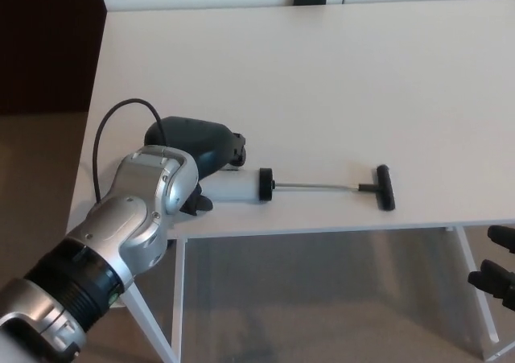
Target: The robot walks towards a desk on which an air pump is kept in the middle. It lifts it up and holds it with its left hand and uses its right hand to compress it by pushing its handle inwards.
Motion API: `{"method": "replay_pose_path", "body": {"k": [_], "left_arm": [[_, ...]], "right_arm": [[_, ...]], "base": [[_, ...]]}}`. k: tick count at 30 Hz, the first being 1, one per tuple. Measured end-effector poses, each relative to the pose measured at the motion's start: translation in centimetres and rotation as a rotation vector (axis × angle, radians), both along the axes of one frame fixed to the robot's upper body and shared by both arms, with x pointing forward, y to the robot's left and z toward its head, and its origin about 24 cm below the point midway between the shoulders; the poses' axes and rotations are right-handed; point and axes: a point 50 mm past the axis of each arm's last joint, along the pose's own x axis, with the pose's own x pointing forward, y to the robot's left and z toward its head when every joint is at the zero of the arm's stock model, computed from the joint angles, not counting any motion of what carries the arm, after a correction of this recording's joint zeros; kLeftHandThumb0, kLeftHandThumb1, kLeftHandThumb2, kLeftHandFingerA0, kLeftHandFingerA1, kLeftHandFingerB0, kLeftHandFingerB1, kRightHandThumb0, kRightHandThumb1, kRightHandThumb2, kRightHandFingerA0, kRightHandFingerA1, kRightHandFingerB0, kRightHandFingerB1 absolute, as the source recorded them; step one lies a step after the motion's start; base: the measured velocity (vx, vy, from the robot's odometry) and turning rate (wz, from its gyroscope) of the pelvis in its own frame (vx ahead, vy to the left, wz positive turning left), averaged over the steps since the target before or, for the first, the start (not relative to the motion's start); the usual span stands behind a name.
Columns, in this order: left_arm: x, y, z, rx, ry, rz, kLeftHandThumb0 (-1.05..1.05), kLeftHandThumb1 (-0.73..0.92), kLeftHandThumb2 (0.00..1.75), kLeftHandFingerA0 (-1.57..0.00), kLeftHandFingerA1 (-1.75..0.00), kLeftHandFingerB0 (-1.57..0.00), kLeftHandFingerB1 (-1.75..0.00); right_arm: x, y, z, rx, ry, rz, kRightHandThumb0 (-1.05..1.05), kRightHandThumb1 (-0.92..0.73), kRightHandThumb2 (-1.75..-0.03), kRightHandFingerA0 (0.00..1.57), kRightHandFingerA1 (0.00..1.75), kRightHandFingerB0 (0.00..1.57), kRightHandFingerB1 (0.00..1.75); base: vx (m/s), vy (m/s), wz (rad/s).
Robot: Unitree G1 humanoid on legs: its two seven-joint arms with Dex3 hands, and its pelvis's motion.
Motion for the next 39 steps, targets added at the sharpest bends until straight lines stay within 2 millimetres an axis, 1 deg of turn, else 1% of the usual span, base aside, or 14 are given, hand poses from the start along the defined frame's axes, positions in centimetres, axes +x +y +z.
{"method": "replay_pose_path", "body": {"k": [9, 10, 15, 22, 23, 25, 26, 30, 31, 32, 33, 36, 37, 39], "left_arm": [[0.0, 0.0, -0.5, 0.000, -0.103, -0.038, -0.33, 0.90, 0.71, -0.75, -1.54, -0.71, -0.58], [0.0, 0.0, -0.5, 0.000, -0.103, -0.038, -0.34, 0.92, 0.70, -0.76, -1.62, -0.75, -0.88], [-0.1, -0.1, -0.9, -0.018, -0.157, -0.057, -0.35, 0.91, 0.71, -0.80, -1.57, -0.80, -0.59], [-0.3, -0.5, -1.4, -0.068, -0.222, -0.092, -0.31, 0.88, 0.69, -0.79, -1.66, -0.83, -0.58], [-0.3, -0.5, -1.4, -0.077, -0.228, -0.095, -0.27, 0.88, 0.66, -0.76, -1.72, -0.85, -0.77], [-0.4, -0.6, -1.5, -0.090, -0.238, -0.099, -0.27, 0.88, 0.66, -0.76, -1.72, -0.85, -0.77], [-0.4, -0.5, -1.6, -0.105, -0.250, -0.101, -0.31, 0.87, 0.69, -0.81, -1.68, -0.77, -0.56], [-0.5, -0.4, -1.6, -0.128, -0.264, -0.107, -0.29, 0.88, 0.67, -0.80, -1.70, -0.78, -0.58], [-0.5, -0.4, -1.6, -0.131, -0.265, -0.108, -0.22, 0.89, 0.65, -0.76, -1.71, -0.81, -0.73], [-0.5, -0.4, -1.6, -0.134, -0.266, -0.110, -0.22, 0.89, 0.65, -0.76, -1.71, -0.81, -0.73], [-0.5, -0.4, -1.6, -0.134, -0.266, -0.110, -0.22, 0.85, 0.65, -0.74, -1.64, -0.78, -0.73], [-0.5, -0.4, -1.5, -0.140, -0.266, -0.115, -0.22, 0.85, 0.65, -0.74, -1.64, -0.78, -0.73], [-0.5, -0.4, -1.5, -0.140, -0.266, -0.116, -0.16, 0.88, 0.61, -0.68, -1.75, -0.57, -1.36], [-0.5, -0.2, -1.5, -0.140, -0.267, -0.116, -0.22, 0.86, 0.62, -0.68, -1.75, -0.71, -1.17]], "right_arm": [[0.0, 0.0, 0.0, 0.000, -0.001, 0.001, -0.25, -0.57, -0.56, 0.75, 0.55, 0.50, 0.44], [0.0, 0.0, 0.0, 0.000, -0.001, 0.001, -0.24, -0.57, -0.56, 0.76, 0.55, 0.50, 0.44], [0.1, 0.0, 0.1, 0.000, -0.004, 0.002, -0.24, -0.58, -0.57, 0.73, 0.54, 0.51, 0.44], [0.4, 0.1, 0.4, -0.002, -0.020, 0.008, -0.26, -0.58, -0.57, 0.73, 0.54, 0.52, 0.45], [0.5, 0.1, 0.6, -0.004, -0.027, 0.011, -0.43, -0.46, -0.76, 0.64, 0.61, 0.43, 0.52], [0.5, 0.2, 0.6, -0.004, -0.028, 0.013, -0.43, -0.46, -0.76, 0.64, 0.61, 0.43, 0.52], [0.3, 0.3, 0.8, -0.009, -0.035, 0.020, -0.45, -0.58, -0.57, 0.59, 0.49, 0.46, 0.40], [-0.5, 0.8, 1.1, -0.017, -0.057, 0.039, -0.48, -0.66, -0.59, 0.50, 0.46, 0.41, 0.39], [-0.8, 0.9, 1.2, -0.019, -0.066, 0.044, -0.52, -0.52, -0.91, 0.37, 0.58, 0.24, 0.49], [-1.1, 1.0, 1.3, -0.020, -0.072, 0.048, -0.52, -0.52, -0.91, 0.37, 0.58, 0.24, 0.49], [-1.1, 1.0, 1.3, -0.020, -0.072, 0.048, -0.47, -0.76, -0.62, 0.37, 0.40, 0.28, 0.35], [-2.3, 1.4, 1.7, -0.026, -0.094, 0.059, -0.47, -0.76, -0.62, 0.37, 0.40, 0.28, 0.35], [-2.4, 1.4, 1.7, -0.028, -0.096, 0.060, -0.47, -0.78, -0.63, 0.33, 0.40, 0.25, 0.34], [-4.1, 1.6, 2.1, -0.036, -0.109, 0.067, -0.52, -0.72, -0.61, 0.40, 0.40, 0.32, 0.34]], "base": [[0.00, 0.000, 0.00], [0.00, 0.000, 0.00], [0.00, 0.000, 0.00], [0.00, 0.000, 0.00], [0.00, 0.000, 0.00], [0.00, 0.000, 0.00], [0.00, 0.000, 0.00], [0.00, 0.000, 0.00], [0.00, 0.000, 0.00], [0.00, 0.000, 0.00], [0.00, 0.000, 0.00], [0.00, 0.000, 0.00], [0.00, 0.000, 0.00], [0.00, 0.000, 0.00]]}}
